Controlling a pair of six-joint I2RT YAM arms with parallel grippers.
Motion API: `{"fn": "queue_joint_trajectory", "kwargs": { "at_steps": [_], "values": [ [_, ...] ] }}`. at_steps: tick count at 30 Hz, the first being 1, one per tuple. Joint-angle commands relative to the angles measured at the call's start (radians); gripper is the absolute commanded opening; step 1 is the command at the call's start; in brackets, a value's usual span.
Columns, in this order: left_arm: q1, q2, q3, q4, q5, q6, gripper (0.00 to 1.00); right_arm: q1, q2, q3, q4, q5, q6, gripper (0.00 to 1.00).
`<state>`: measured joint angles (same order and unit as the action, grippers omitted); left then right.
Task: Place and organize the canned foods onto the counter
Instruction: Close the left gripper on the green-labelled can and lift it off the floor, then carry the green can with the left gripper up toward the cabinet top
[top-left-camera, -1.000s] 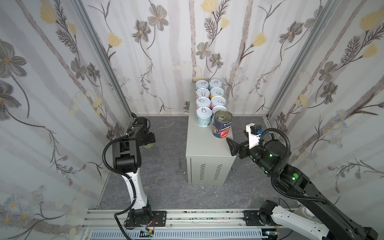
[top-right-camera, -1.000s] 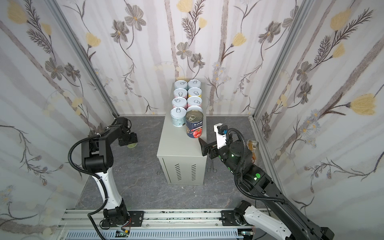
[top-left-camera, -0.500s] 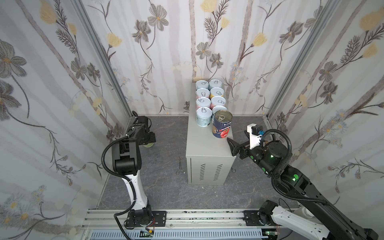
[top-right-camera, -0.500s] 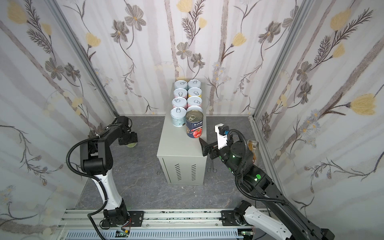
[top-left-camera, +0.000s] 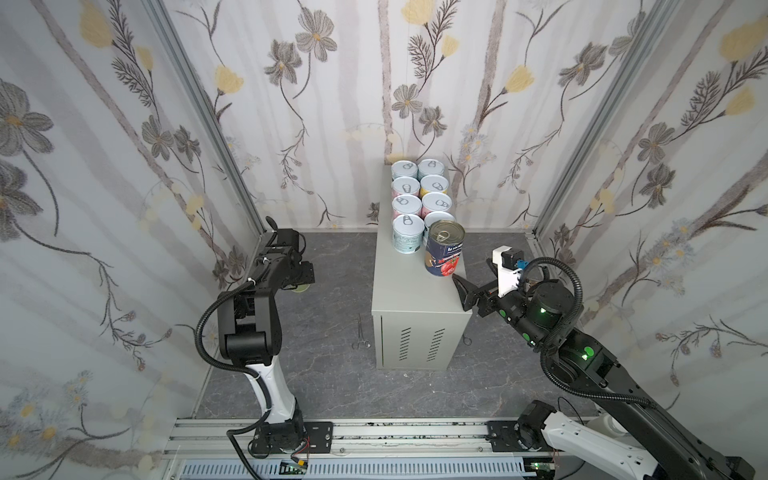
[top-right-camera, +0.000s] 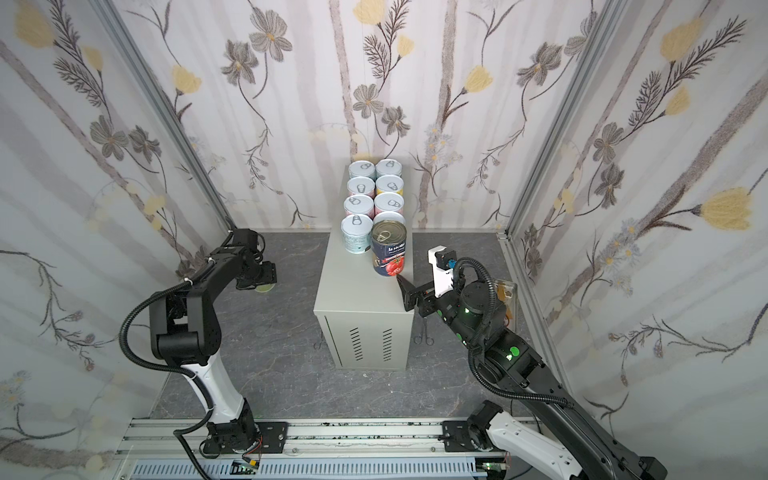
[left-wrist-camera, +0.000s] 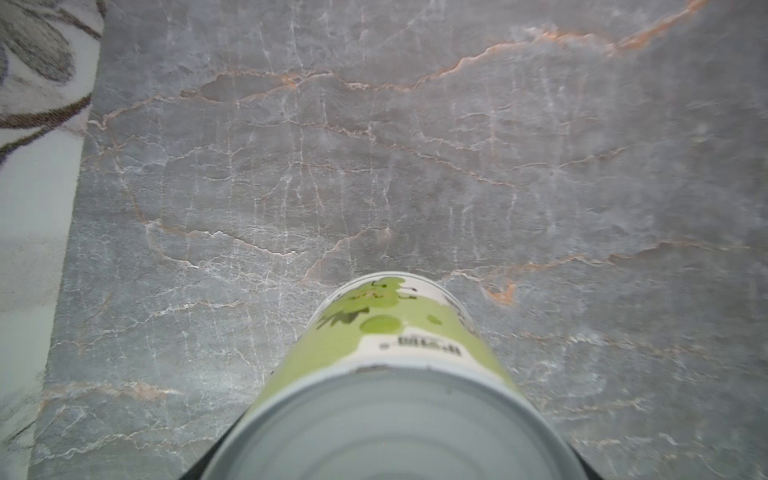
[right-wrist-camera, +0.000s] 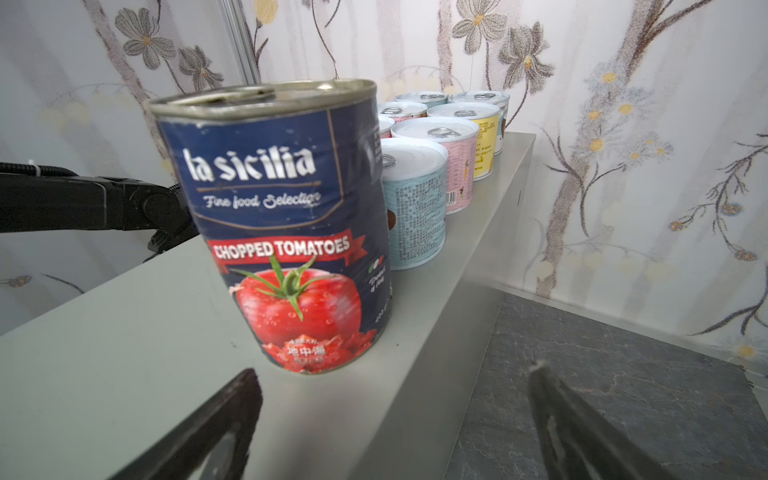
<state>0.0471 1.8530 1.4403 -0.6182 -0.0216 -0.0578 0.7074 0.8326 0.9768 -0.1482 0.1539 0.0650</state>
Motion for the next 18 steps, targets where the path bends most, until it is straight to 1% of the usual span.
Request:
{"fn": "queue_joint_trajectory", "kwargs": {
  "at_steps": [1, 5, 10, 18],
  "values": [
    [-0.014, -0.070, -0.012, -0.018, 0.043, -0.022, 0.67, -0.008, 0.030, 0.032, -0.028, -0.056, -0.066, 1.00],
    [-0.027, -0.186, -0.028, -0.066, 0.058, -0.031, 0.67, -0.011, 0.062, 0.077, -0.042, -0.124, -0.099, 1.00],
    [-0.038, -0.315, 0.001, -0.172, 0.080, -0.020, 0.66, -0.011, 0.069, 0.097, -0.049, -0.177, -0.107, 1.00],
    [-0.076, -0.487, 0.065, -0.322, 0.113, -0.016, 0.65, -0.011, 0.062, 0.111, -0.040, -0.227, -0.093, 1.00]
  ]
}}
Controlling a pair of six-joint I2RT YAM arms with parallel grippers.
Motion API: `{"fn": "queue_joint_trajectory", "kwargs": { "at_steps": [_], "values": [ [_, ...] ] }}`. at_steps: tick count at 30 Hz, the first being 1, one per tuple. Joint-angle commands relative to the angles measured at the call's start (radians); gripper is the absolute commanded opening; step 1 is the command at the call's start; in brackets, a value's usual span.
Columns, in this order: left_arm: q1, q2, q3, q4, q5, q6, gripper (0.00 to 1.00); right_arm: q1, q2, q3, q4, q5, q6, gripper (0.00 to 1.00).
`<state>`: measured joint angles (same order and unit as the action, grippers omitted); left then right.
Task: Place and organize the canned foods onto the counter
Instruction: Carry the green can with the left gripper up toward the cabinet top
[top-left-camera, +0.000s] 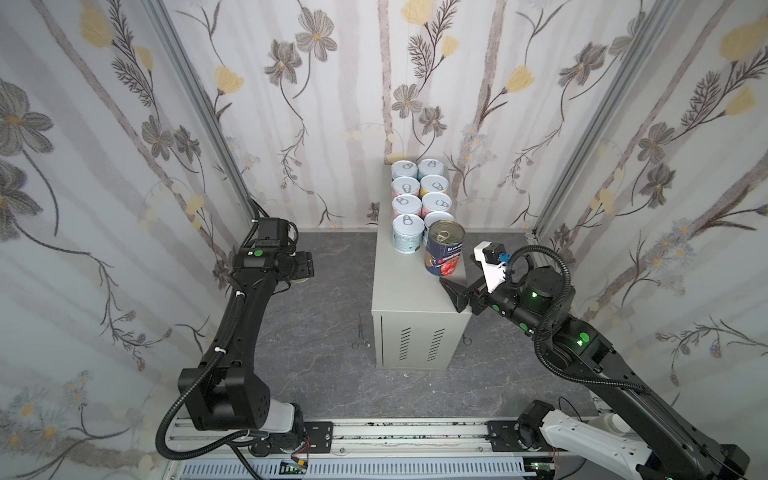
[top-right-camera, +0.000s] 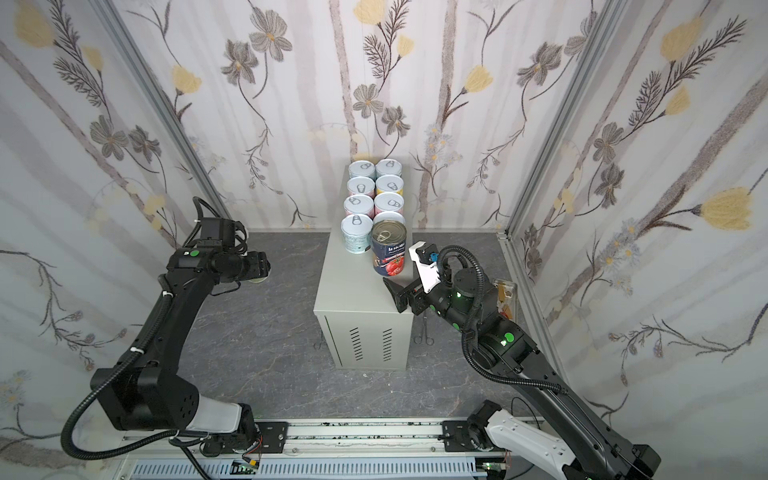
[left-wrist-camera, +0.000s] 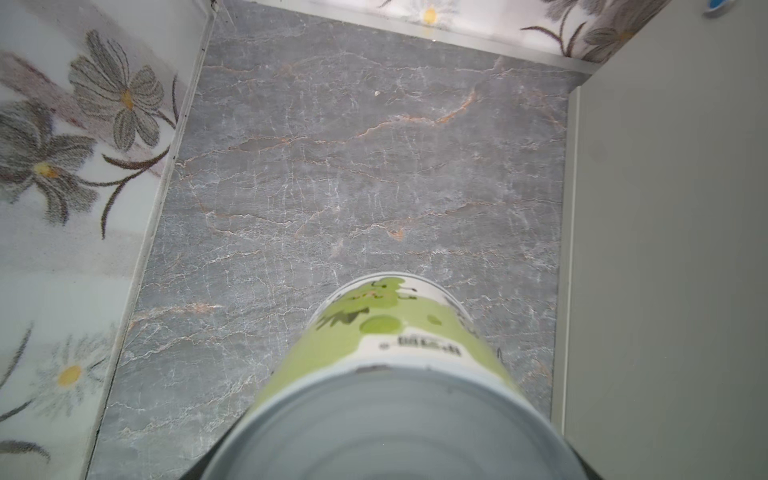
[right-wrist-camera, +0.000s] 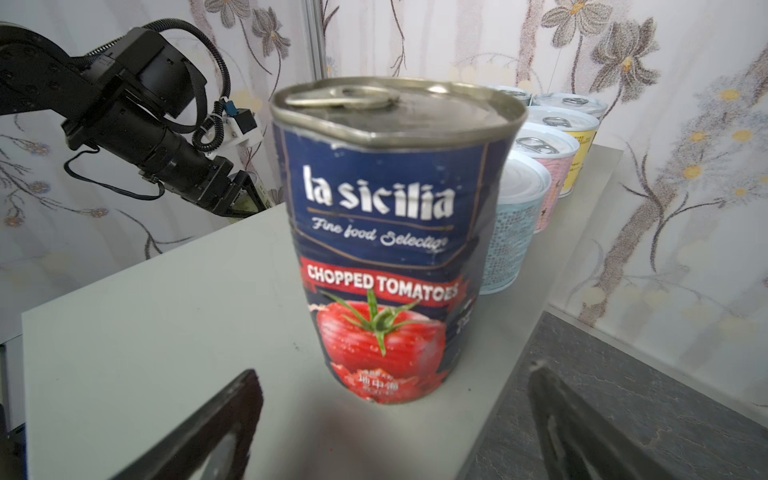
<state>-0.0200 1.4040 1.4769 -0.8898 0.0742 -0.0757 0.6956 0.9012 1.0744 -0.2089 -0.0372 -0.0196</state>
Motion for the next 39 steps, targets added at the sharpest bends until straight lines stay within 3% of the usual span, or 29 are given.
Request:
{"fn": "queue_joint_trajectory", "kwargs": {
  "at_steps": [1, 9, 14, 27, 39],
  "values": [
    [-0.014, -0.057, 0.041, -0.069, 0.019, -0.001, 0.65, 0.001, -0.008, 0.017, 0.018, -0.040, -0.005, 1.00],
    [-0.077, -0.210, 0.069, -0.106, 0.109, -0.025, 0.64, 0.003, -0.040, 0.057, -0.040, -0.049, -0.020, 1.00],
    [-0.162, -0.243, 0.115, -0.133, 0.146, -0.047, 0.63, 0.003, -0.071, 0.062, -0.051, -0.041, -0.029, 1.00],
    [-0.339, -0.247, 0.288, -0.204, 0.123, -0.102, 0.60, 0.002, -0.158, 0.041, -0.077, 0.042, -0.028, 1.00],
    [-0.547, -0.149, 0.397, -0.232, 0.051, -0.138, 0.58, 0.003, -0.212, 0.007, -0.104, 0.054, 0.008, 1.00]
  ]
}}
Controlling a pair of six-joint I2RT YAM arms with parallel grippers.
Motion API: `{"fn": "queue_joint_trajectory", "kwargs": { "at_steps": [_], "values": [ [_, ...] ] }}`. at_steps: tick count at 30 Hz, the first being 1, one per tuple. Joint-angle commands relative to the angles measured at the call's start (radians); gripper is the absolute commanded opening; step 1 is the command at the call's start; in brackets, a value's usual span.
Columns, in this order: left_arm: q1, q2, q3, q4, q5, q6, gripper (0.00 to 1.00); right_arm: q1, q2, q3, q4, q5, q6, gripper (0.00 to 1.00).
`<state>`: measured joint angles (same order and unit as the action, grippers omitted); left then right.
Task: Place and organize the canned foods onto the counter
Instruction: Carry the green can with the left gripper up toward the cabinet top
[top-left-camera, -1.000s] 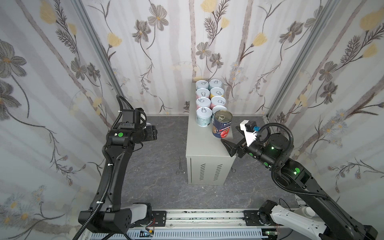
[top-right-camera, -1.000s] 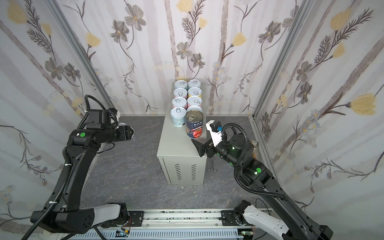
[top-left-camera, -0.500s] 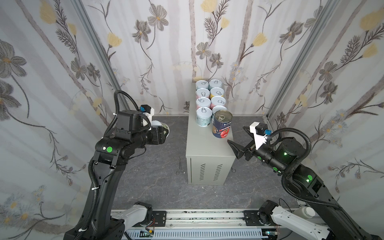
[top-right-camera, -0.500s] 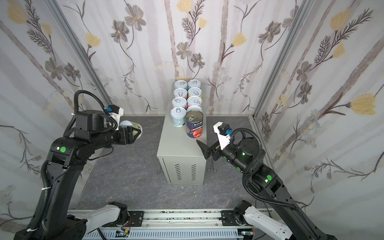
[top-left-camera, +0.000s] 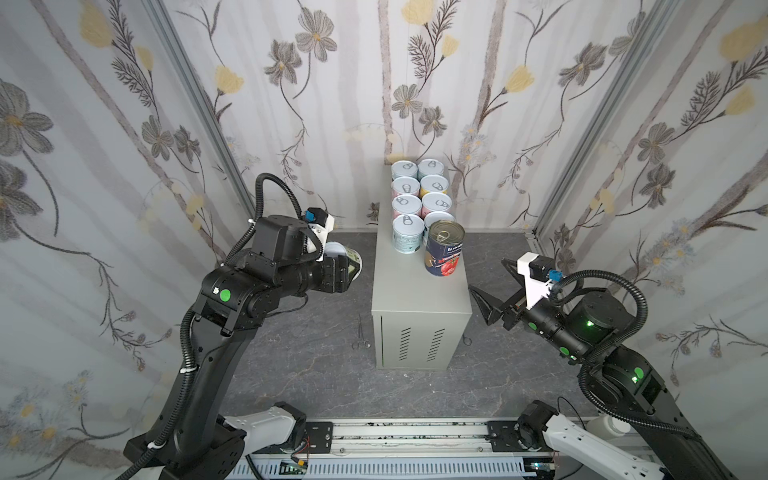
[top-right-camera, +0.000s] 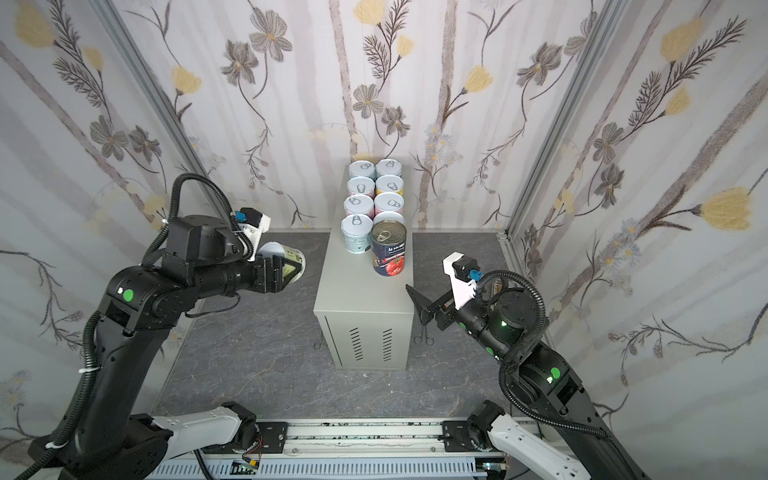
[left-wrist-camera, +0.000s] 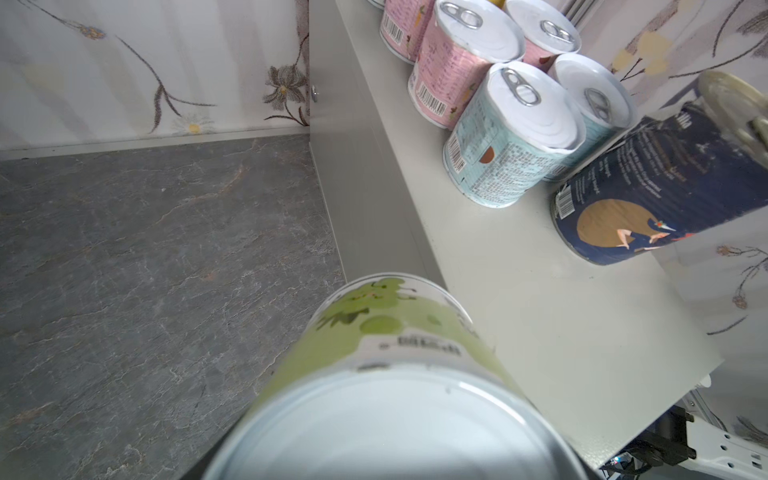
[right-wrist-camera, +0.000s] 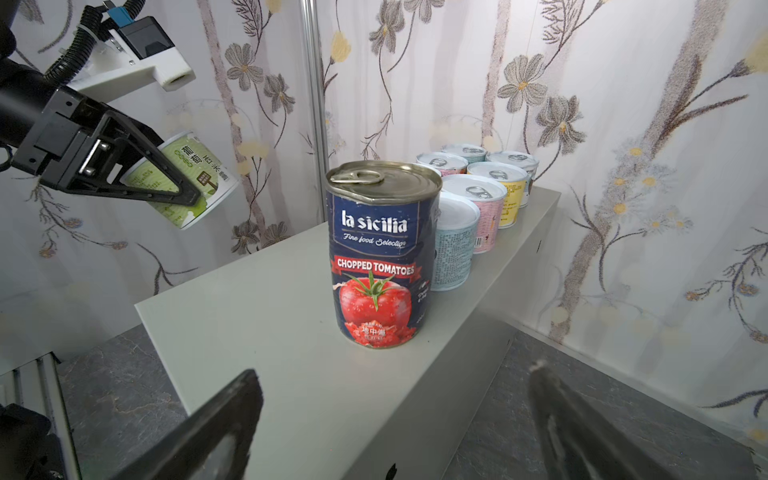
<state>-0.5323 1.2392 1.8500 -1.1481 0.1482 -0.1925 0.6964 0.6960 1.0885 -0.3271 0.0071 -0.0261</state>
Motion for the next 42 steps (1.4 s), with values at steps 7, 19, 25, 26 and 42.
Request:
{"fn": "queue_joint_trajectory", "kwargs": {
  "at_steps": [7, 19, 25, 26, 42],
  "values": [
    [-0.185, 0.127, 0.091, 0.004, -0.098, -0.024, 0.59, 0.002, -0.025, -0.027, 0.014, 0.011, 0.030, 1.00],
    [-0.242, 0.281, 0.255, -0.061, -0.126, -0.015, 0.60, 0.002, -0.094, -0.086, 0.013, 0.023, 0.060, 1.00],
    [-0.259, 0.338, 0.305, -0.090, -0.146, -0.007, 0.60, 0.002, -0.115, -0.101, 0.002, 0.040, 0.056, 1.00],
    [-0.261, 0.342, 0.309, -0.093, -0.152, -0.008, 0.61, 0.002, -0.115, -0.104, 0.002, 0.040, 0.054, 1.00],
    [-0.293, 0.415, 0.340, -0.112, -0.193, -0.010, 0.66, 0.002, -0.096, -0.127, -0.008, 0.050, 0.024, 1.00]
  ]
}}
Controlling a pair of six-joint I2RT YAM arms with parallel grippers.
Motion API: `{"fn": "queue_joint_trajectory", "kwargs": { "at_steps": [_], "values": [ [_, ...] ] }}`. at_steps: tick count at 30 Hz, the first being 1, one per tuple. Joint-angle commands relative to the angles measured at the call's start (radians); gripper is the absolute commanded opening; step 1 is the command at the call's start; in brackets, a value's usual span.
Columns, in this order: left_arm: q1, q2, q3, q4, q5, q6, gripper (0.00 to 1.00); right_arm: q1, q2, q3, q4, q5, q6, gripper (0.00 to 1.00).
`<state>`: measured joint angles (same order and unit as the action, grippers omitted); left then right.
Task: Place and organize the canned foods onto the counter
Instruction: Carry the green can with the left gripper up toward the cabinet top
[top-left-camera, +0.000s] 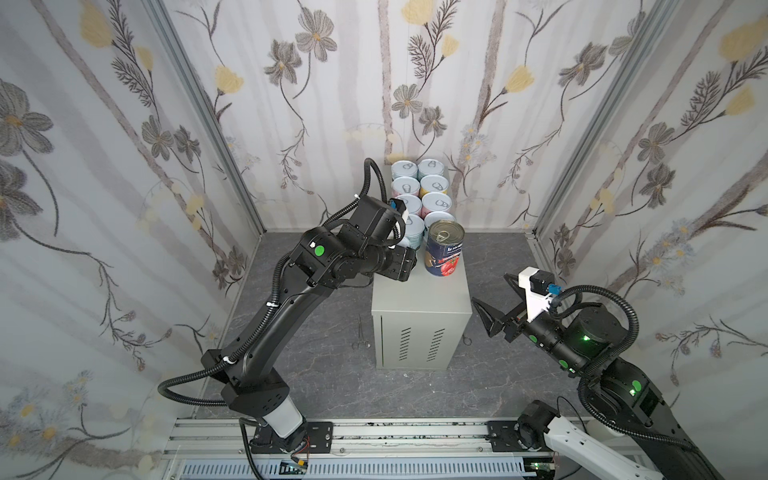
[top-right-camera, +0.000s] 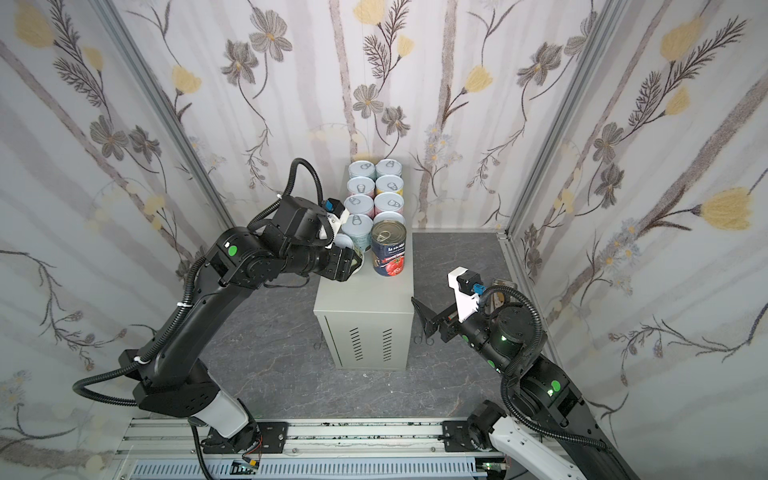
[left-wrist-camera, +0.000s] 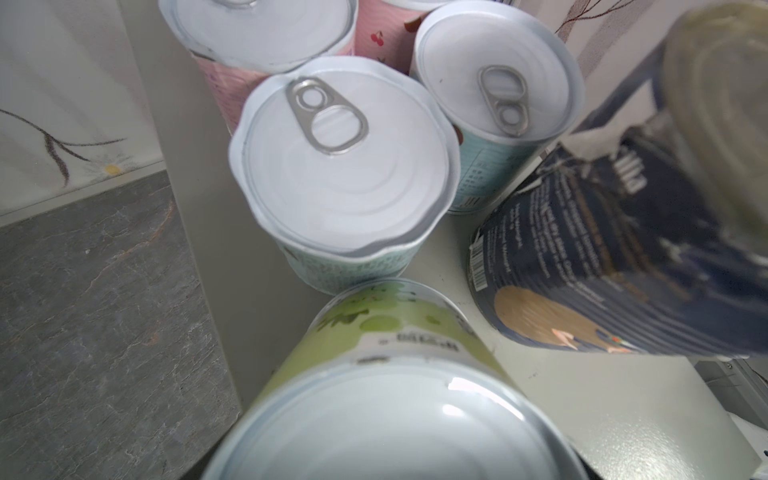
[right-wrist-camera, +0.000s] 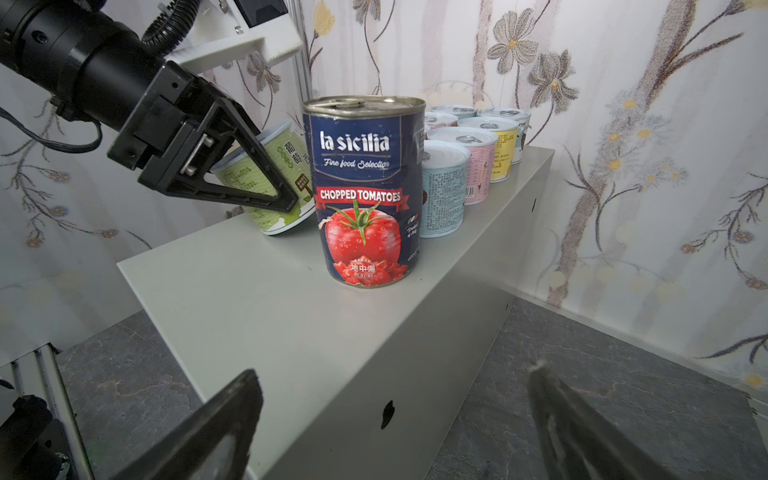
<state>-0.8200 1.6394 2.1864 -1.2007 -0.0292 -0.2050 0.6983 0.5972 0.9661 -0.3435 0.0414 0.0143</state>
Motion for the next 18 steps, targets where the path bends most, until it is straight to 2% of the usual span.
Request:
{"fn": "queue_joint_trajectory", "kwargs": {
  "at_steps": [1, 18],
  "values": [
    [-0.009, 0.019, 0.008, -0.062, -0.019, 0.001, 0.66, 0.000, 0.001, -0.006, 0.009, 0.015, -0.019, 1.00],
    [-0.055, 0.043, 0.058, -0.094, -0.066, -0.011, 0.73, 0.000, 0.006, -0.007, 0.013, 0.018, -0.048, 1.00]
  ]
}}
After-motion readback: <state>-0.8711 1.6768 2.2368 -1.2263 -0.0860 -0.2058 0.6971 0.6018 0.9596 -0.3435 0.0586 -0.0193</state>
